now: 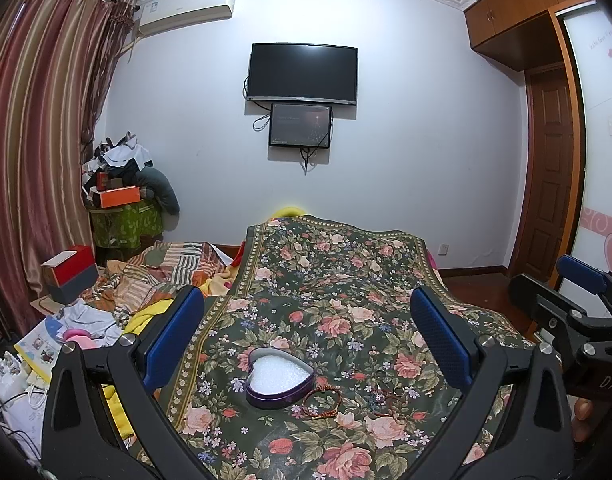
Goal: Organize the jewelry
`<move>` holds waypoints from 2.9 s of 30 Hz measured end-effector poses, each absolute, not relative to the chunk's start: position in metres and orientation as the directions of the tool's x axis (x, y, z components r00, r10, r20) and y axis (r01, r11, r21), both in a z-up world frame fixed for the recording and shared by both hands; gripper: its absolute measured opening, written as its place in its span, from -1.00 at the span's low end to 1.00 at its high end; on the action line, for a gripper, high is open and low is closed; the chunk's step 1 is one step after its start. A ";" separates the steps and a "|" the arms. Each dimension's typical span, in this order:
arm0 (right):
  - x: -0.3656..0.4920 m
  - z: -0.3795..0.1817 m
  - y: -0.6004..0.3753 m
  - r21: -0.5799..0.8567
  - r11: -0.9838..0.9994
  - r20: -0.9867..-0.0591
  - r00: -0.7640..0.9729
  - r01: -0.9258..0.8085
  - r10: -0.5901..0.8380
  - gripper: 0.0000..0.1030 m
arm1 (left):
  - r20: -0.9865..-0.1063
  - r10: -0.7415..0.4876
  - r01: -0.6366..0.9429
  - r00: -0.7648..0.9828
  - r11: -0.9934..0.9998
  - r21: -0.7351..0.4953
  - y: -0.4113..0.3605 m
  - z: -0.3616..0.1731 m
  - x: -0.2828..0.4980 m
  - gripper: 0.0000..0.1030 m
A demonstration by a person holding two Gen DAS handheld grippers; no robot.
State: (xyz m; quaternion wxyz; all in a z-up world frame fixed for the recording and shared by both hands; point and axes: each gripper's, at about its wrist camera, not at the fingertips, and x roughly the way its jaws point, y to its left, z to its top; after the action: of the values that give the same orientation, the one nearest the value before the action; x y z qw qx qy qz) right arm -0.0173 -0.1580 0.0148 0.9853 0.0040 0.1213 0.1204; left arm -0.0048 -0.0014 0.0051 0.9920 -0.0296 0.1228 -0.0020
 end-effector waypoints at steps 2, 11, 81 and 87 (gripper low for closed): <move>-0.017 0.015 -0.158 0.036 0.971 -0.238 0.942 -0.236 0.238 1.00 | -0.243 -0.012 -0.003 0.970 0.998 -0.059 -0.001 0.005 -0.005 1.00; -0.017 0.015 -0.159 0.036 0.971 -0.239 0.941 -0.237 0.239 1.00 | -0.238 -0.012 -0.001 0.971 0.998 -0.056 -0.004 0.010 -0.006 1.00; 0.107 -0.144 -0.174 0.131 0.924 -0.767 0.554 -0.358 0.324 0.27 | -0.809 -0.187 0.149 0.558 0.981 -0.124 -0.014 -0.181 0.141 0.63; 0.113 -0.149 -0.167 0.188 0.908 -0.779 0.507 -0.375 0.370 -0.01 | -0.808 -0.189 0.180 0.558 0.978 -0.104 -0.022 -0.187 0.149 0.39</move>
State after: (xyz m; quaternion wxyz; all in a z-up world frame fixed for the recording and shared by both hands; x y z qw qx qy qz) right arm 0.1129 -0.1671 -0.1493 0.8679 -0.0025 0.4479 0.2147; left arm 0.1489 -0.0215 -0.1868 0.8827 -0.0045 0.4582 -0.1045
